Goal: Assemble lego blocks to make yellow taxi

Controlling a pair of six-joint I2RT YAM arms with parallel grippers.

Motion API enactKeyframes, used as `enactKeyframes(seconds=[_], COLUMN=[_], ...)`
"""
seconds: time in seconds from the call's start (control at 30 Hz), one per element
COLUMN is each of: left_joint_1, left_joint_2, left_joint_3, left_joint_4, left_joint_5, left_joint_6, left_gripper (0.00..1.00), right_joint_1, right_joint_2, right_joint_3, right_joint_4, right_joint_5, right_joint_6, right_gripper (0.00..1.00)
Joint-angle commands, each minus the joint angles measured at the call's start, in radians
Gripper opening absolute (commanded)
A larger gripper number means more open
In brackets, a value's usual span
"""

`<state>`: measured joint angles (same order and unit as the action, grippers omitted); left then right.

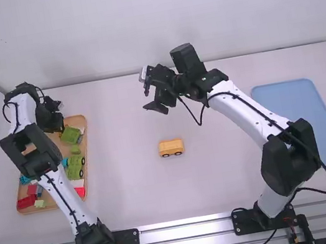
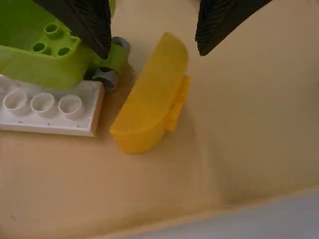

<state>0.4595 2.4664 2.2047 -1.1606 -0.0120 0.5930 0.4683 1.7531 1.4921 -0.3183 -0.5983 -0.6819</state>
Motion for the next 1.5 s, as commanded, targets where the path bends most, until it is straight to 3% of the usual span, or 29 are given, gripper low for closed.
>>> enactKeyframes(seconds=[0.0,0.2,0.23,0.27,0.47,0.57,0.77,0.87,1.2,1.33,1.47], left_joint_1=[-0.002,-0.001,-0.002,-0.002,-0.002,-0.001,0.006,0.004,0.000,0.004,0.006], left_joint_2=[0.000,0.000,0.000,0.000,0.000,0.000,0.000,0.000,0.000,0.000,0.000], left_joint_3=[-0.032,-0.063,-0.063,-0.063,-0.063,-0.063,-0.063,-0.063,-0.126,-0.146,-0.149], left_joint_4=[-0.001,0.032,0.040,0.048,0.081,0.076,0.086,0.083,0.110,0.156,0.146], left_joint_5=[-0.009,-0.041,-0.040,-0.041,-0.002,0.047,-0.016,-0.035,-0.158,-0.126,-0.022], left_joint_6=[0.011,0.005,0.002,0.002,0.069,0.153,0.182,0.182,0.246,0.282,0.347], left_gripper=[0.50,0.75,0.93,0.99,0.99,0.86,0.91,0.99,0.99,0.99,0.93], right_joint_1=[-0.004,-0.004,-0.004,-0.003,-0.003,-0.004,-0.003,-0.003,-0.003,-0.003,-0.003], right_joint_2=[0.014,0.014,0.014,0.014,0.014,0.014,0.014,0.014,0.014,0.014,0.014], right_joint_3=[-0.002,-0.002,-0.002,-0.002,-0.002,-0.002,-0.002,-0.002,-0.002,-0.002,-0.002], right_joint_4=[-0.005,-0.004,-0.004,-0.004,-0.003,-0.004,-0.008,-0.007,-0.003,-0.004,-0.004], right_joint_5=[-0.002,-0.002,-0.002,-0.002,-0.002,-0.002,-0.002,-0.002,-0.002,-0.002,-0.002], right_joint_6=[0.000,0.001,0.000,0.000,0.000,0.001,0.003,0.000,0.000,0.001,0.002], right_gripper=[0.99,0.98,0.99,0.99,0.99,0.98,0.98,0.99,0.99,0.98,0.98])
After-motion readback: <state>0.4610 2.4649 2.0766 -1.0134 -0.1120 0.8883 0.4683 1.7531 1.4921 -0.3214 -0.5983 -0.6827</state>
